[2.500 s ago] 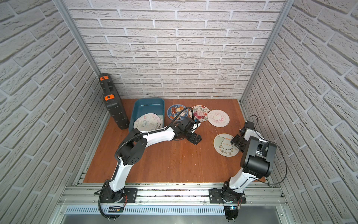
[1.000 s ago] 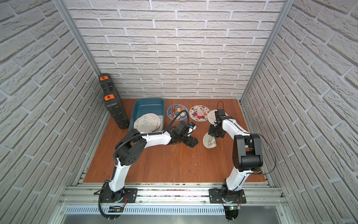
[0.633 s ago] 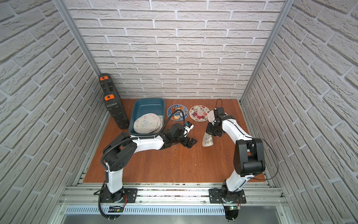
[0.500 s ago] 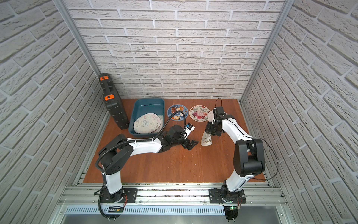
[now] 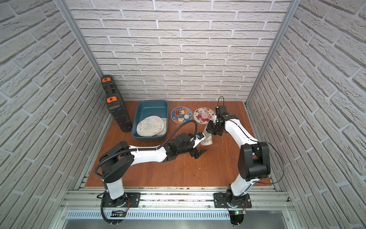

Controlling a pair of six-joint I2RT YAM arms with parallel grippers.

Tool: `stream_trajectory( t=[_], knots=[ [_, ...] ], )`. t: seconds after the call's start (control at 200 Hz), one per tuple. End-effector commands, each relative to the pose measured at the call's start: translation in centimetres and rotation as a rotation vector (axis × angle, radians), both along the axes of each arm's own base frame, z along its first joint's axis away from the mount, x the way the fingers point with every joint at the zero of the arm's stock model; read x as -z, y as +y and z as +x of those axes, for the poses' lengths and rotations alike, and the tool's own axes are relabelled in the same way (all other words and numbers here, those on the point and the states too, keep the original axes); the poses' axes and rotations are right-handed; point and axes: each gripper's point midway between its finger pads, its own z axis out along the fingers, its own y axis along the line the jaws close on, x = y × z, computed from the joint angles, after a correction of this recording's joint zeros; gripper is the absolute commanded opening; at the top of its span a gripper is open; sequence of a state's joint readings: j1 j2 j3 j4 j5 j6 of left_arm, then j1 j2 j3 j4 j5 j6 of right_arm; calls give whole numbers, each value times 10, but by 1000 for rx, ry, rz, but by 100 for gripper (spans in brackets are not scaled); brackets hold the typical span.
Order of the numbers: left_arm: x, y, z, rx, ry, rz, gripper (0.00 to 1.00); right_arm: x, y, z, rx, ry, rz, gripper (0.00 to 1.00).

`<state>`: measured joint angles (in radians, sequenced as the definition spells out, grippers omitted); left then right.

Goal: Put the coasters into the storage box
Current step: Pick up the coaster from the center of the board.

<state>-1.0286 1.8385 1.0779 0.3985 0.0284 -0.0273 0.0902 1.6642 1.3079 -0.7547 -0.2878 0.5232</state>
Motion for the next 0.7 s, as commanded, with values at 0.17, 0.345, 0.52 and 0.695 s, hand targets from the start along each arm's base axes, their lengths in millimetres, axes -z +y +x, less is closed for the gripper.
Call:
stream_trajectory(
  t=[0.17,0.345,0.52,0.695],
  knots=[
    [-21,-1,27,-104,-147,-22,97,-22,22,-10,-45,-24,81,8],
    [-22,-2,32,-121,-164,-17,91,-26,32,-13,-68,-32,113,8],
    [-24,-2,33,-128,-174,-13,64,-24,36,-16,-84,-24,108,8],
    [-27,2,37,-149,-183,0,20,-18,37,-18,-90,-8,96,8]
  ],
)
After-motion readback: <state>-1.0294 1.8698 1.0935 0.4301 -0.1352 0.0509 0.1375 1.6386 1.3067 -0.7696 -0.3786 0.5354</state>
